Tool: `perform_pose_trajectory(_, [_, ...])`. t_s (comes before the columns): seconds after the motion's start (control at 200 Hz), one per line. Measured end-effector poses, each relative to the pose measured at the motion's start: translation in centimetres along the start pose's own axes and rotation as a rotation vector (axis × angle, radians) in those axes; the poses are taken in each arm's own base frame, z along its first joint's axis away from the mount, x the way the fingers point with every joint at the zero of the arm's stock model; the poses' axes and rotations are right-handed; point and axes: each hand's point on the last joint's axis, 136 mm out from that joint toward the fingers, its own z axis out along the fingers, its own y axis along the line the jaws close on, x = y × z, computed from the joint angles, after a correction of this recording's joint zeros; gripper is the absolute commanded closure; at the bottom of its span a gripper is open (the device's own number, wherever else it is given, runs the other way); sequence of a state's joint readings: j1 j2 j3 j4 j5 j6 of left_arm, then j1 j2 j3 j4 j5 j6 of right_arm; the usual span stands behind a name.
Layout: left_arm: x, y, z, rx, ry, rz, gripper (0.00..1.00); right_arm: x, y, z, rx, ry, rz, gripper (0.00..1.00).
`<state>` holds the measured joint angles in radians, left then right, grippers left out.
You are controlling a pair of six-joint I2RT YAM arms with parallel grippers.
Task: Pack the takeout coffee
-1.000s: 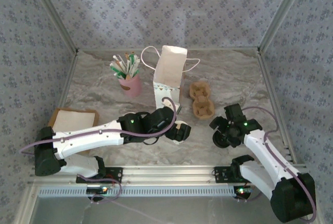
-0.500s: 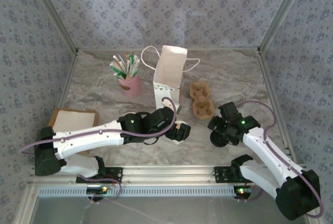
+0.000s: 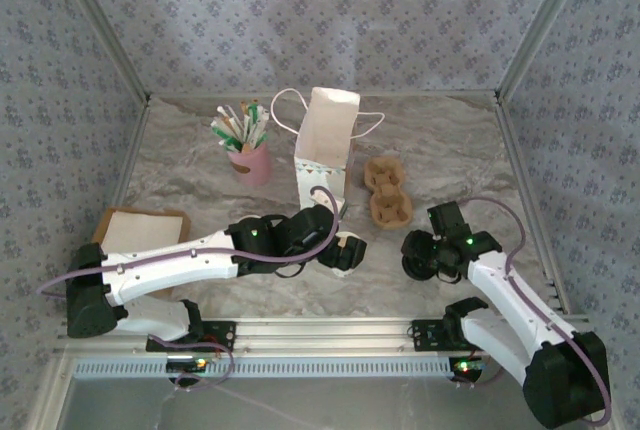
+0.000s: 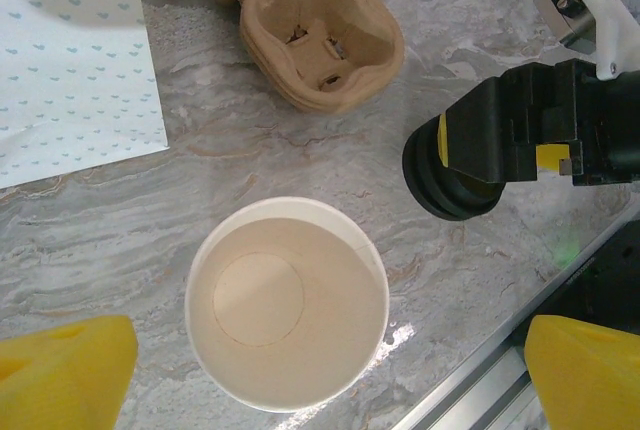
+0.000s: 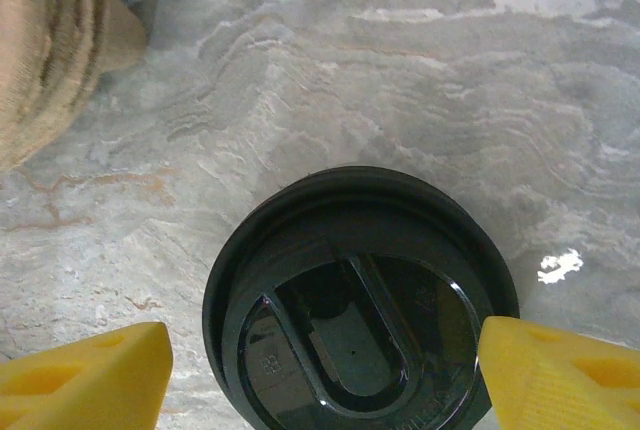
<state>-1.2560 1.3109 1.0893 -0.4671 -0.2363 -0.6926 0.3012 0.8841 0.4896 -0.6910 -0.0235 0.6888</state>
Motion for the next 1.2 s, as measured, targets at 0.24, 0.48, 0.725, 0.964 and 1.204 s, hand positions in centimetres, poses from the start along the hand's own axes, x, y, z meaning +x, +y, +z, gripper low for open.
perform_pose_trajectory(0.24, [0.0,0.1,0.0,-0.001,0.000,-0.001,0.01,-0.2,0.1,0.1,-0.003,-0.005,-0.006,0.15])
perform_pose_trajectory(0.48, [-0.1,0.2,0.0,-0.004,-0.002,-0.004,0.00,-0.5,-0.3,-0.5,0.008,-0.044,0.011,0.14])
perform_pose_trajectory(0.725, [0.2,0.6,0.3,-0.013,0.005,-0.005,0.01,-0.1,-0.8,-0.4,0.028,-0.028,0.031,0.13])
perform_pose_trajectory(0.964, [0.2,0.7,0.3,-0.015,0.005,-0.013,0.00,0.2,-1.1,0.1,0.050,-0.002,0.032,0.13])
perform_pose_trajectory(1.204, [0.1,0.7,0.3,-0.013,0.003,-0.015,0.01,0.4,-1.2,0.5,0.055,0.008,0.032,0.15])
